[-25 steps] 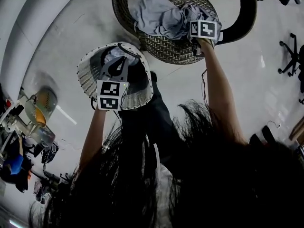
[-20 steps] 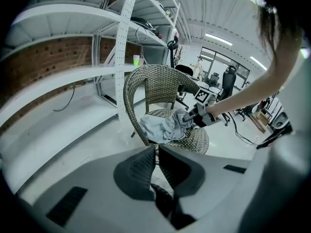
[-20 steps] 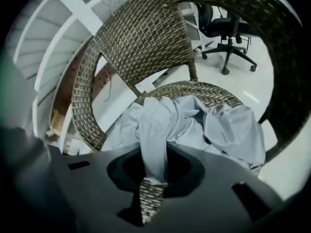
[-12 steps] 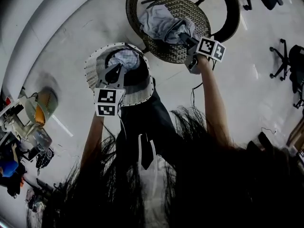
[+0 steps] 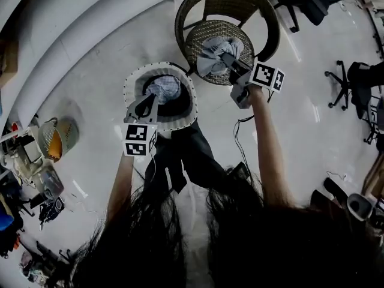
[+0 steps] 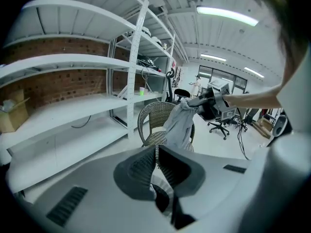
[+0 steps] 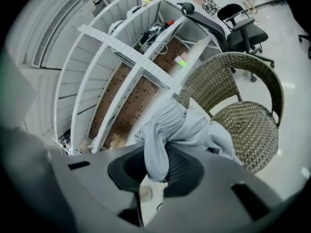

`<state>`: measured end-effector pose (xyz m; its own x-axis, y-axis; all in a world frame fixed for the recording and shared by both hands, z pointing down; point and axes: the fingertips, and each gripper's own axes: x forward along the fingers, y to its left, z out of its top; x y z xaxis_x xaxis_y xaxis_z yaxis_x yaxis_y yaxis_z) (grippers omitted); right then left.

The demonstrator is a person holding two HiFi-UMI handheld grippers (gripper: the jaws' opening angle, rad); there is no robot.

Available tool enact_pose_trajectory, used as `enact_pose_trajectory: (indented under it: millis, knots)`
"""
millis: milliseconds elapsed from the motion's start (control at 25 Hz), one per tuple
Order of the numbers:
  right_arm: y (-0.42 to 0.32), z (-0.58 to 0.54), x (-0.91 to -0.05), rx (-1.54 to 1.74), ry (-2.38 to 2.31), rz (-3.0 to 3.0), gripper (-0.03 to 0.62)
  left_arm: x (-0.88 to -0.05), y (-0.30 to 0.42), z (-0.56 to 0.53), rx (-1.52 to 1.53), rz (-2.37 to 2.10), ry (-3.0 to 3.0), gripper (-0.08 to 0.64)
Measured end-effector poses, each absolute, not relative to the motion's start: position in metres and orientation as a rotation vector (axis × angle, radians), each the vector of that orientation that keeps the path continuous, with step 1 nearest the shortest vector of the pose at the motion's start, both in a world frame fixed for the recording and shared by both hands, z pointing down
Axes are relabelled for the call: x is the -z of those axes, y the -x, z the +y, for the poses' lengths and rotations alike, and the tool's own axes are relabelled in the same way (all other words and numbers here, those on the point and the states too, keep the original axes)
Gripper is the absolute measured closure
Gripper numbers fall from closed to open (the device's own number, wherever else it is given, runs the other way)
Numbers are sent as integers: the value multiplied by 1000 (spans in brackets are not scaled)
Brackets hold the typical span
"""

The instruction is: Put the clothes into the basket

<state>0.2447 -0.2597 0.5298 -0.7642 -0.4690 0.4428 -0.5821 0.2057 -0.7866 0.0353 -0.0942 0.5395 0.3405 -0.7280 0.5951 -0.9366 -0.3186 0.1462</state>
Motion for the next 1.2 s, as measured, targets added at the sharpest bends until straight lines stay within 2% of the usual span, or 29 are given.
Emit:
enact_pose_trajectory:
  millis: [320,600,840,1200]
  knots:
    - [-180,-199,-413,-1482,-894,-2520,528,-497,19,-33,-524,-1544,-2117,529]
    - [-115,-139,-366,-1403,-788,-2610,528,-479,74,8,-453,-1627,-2072,529]
    - [-67,-93,-375,-1452,-721,-2606,528,-492,101,52,-435,-1629,-2021,529]
    - [-34,-42,-448,-1536,-704,-2424,528,-520,112,87,-396,-1617,-1927,529]
